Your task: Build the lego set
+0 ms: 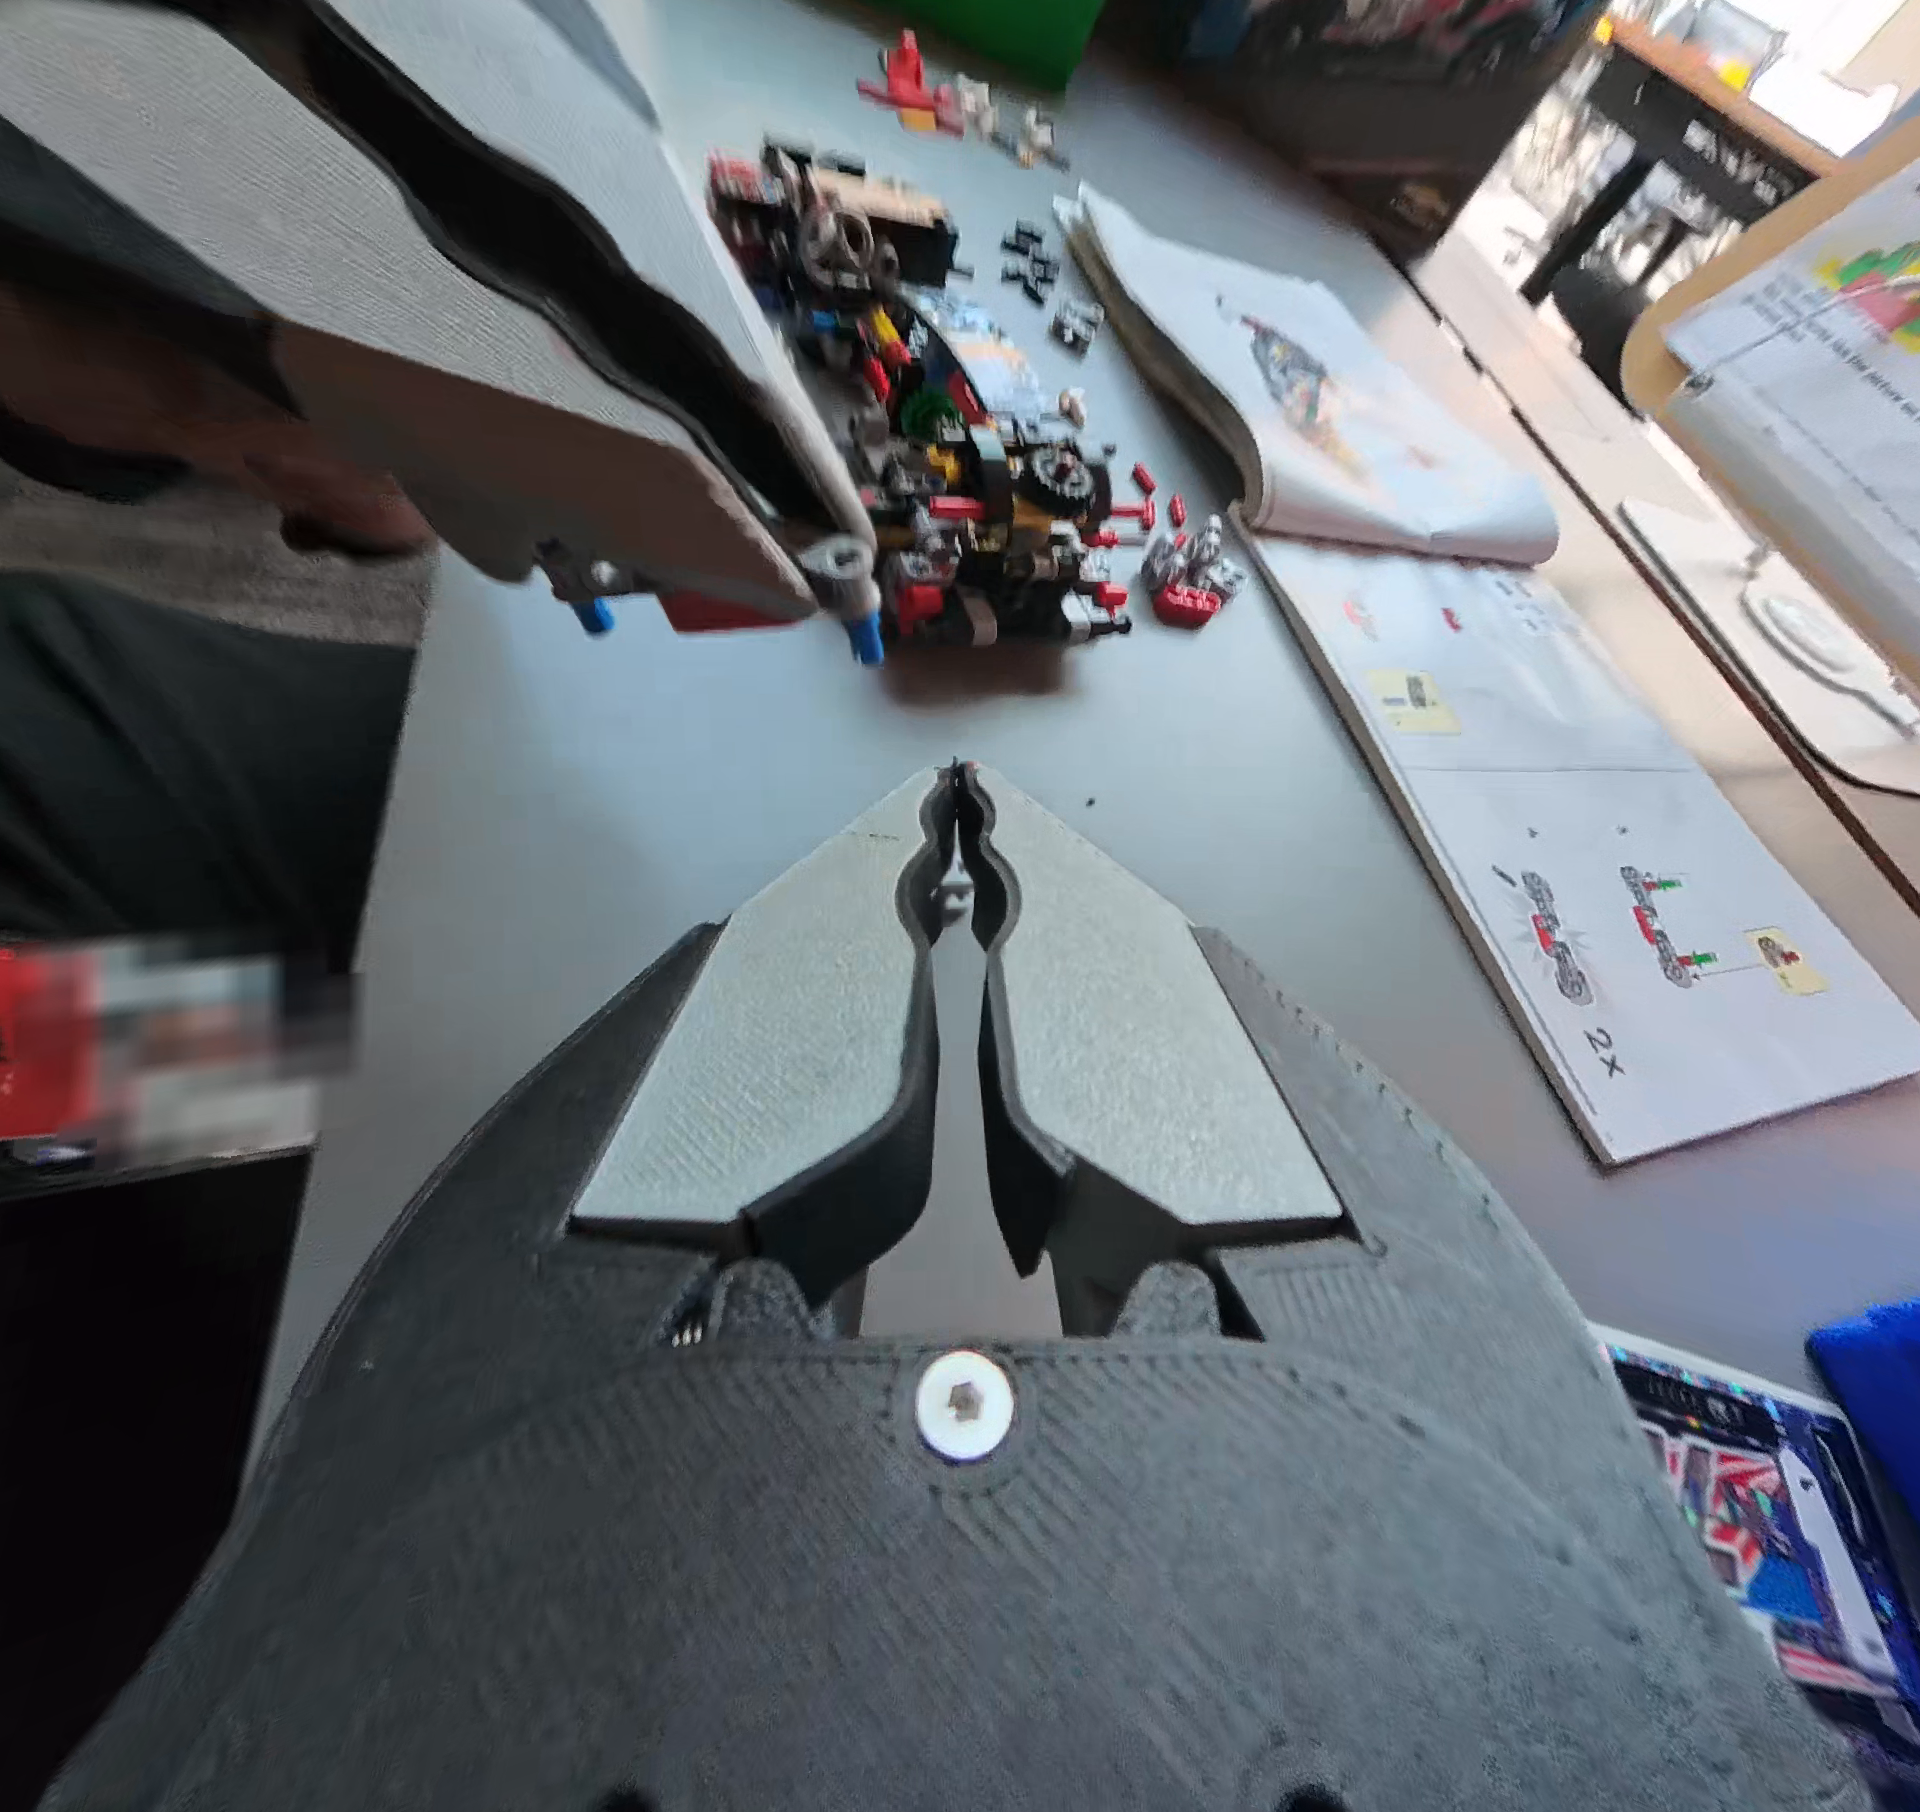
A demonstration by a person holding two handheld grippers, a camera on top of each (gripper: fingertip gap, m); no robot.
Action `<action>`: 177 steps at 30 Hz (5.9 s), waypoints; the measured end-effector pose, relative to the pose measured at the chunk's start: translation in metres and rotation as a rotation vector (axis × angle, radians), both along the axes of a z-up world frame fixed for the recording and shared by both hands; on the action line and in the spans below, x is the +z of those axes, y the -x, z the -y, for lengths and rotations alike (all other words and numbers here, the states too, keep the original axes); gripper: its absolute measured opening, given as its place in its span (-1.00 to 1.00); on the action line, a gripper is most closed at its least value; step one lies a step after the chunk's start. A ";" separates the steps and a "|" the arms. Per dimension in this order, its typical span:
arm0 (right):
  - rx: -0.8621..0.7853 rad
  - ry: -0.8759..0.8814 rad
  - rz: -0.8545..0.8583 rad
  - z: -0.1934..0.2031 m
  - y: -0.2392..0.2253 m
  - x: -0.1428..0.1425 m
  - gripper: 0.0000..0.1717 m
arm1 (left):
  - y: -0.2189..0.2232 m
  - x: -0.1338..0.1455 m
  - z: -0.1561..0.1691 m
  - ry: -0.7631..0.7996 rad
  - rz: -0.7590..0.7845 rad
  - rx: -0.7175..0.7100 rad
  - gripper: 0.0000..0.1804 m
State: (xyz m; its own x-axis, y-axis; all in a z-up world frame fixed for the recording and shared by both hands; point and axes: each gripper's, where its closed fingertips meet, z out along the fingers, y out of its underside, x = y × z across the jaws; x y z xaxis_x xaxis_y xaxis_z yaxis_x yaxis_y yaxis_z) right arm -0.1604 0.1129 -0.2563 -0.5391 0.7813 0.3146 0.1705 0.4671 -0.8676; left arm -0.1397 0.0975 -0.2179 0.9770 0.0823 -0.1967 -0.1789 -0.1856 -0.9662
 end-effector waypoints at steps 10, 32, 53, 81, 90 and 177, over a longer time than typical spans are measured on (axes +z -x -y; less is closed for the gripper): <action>0.078 0.185 -0.035 0.006 -0.018 0.021 -0.80 | 0.006 -0.007 -0.002 -0.055 0.859 -0.185 -0.94; 0.031 0.018 -0.014 0.015 -0.014 0.007 -0.98 | -0.002 -0.021 -0.008 0.026 0.666 -0.133 -0.94; 0.020 -0.176 0.271 0.002 0.003 -0.048 -0.97 | 0.001 -0.001 -0.006 0.039 -0.352 0.212 -1.00; 0.044 -0.197 -0.007 0.015 0.004 -0.015 -0.98 | 0.006 -0.050 0.005 0.371 0.528 -0.158 -0.70; 0.066 -0.138 0.091 0.016 0.002 -0.022 -0.97 | 0.015 -0.060 -0.002 0.393 0.003 -0.013 -0.94; 0.169 0.183 0.076 0.032 -0.035 0.019 -0.82 | 0.011 -0.002 0.017 0.056 0.722 -0.264 -0.93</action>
State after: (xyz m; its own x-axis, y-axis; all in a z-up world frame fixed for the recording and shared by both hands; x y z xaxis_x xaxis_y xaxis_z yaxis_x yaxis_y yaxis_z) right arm -0.1249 0.0807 -0.2378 -0.6838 0.7180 0.1300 0.1709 0.3309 -0.9281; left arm -0.1504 0.0805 -0.2203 0.8506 -0.1630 0.4999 0.4468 -0.2769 -0.8507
